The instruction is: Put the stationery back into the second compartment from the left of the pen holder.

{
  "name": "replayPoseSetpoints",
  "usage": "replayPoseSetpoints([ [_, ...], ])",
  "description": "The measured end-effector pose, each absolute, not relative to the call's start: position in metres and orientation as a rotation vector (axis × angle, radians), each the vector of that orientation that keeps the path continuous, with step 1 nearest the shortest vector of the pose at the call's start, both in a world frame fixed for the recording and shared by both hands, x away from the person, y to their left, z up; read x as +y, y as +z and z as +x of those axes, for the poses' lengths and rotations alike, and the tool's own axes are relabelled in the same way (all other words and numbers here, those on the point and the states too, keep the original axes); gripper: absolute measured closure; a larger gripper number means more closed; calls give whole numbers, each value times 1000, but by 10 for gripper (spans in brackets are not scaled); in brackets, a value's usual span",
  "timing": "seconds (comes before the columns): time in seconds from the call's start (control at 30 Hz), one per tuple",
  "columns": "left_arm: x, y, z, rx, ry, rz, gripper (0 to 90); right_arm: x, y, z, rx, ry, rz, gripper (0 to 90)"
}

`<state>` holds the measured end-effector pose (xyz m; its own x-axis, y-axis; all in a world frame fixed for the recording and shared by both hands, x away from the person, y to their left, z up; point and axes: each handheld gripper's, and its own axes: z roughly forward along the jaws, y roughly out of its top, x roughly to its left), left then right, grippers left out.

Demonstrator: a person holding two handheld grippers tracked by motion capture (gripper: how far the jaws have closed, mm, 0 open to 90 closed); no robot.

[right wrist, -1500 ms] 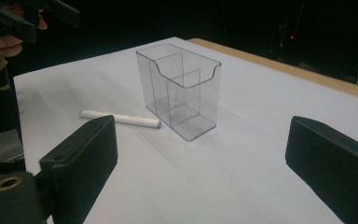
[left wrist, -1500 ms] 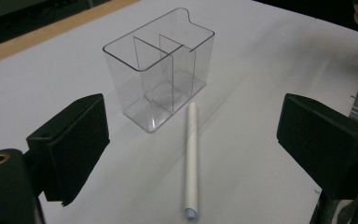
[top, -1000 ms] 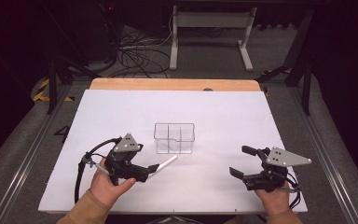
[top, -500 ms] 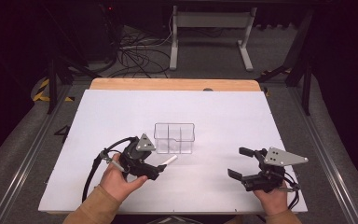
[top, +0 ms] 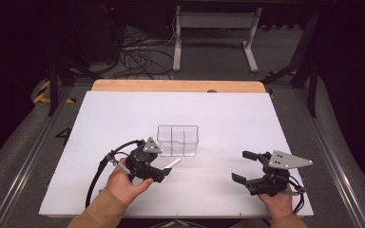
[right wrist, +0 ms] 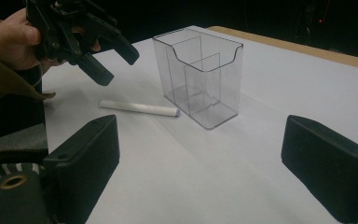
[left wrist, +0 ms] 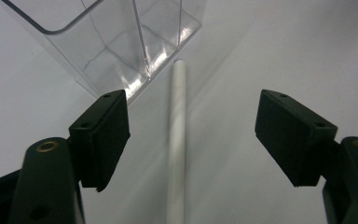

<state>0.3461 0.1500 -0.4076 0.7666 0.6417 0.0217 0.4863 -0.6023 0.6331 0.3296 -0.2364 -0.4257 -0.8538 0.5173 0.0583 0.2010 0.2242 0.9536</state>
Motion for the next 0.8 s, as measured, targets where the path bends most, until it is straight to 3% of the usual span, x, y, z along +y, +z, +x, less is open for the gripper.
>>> replayPoseSetpoints([
  [0.33, 142, -419, 355, 880, 310, 2400, 377, -236, -427, 330, 2234, 1669, 685, 118],
  [0.8, 133, -434, 368, 913, 301, 2501, 455, -235, -428, 331, 2248, 1654, 698, 118],
])
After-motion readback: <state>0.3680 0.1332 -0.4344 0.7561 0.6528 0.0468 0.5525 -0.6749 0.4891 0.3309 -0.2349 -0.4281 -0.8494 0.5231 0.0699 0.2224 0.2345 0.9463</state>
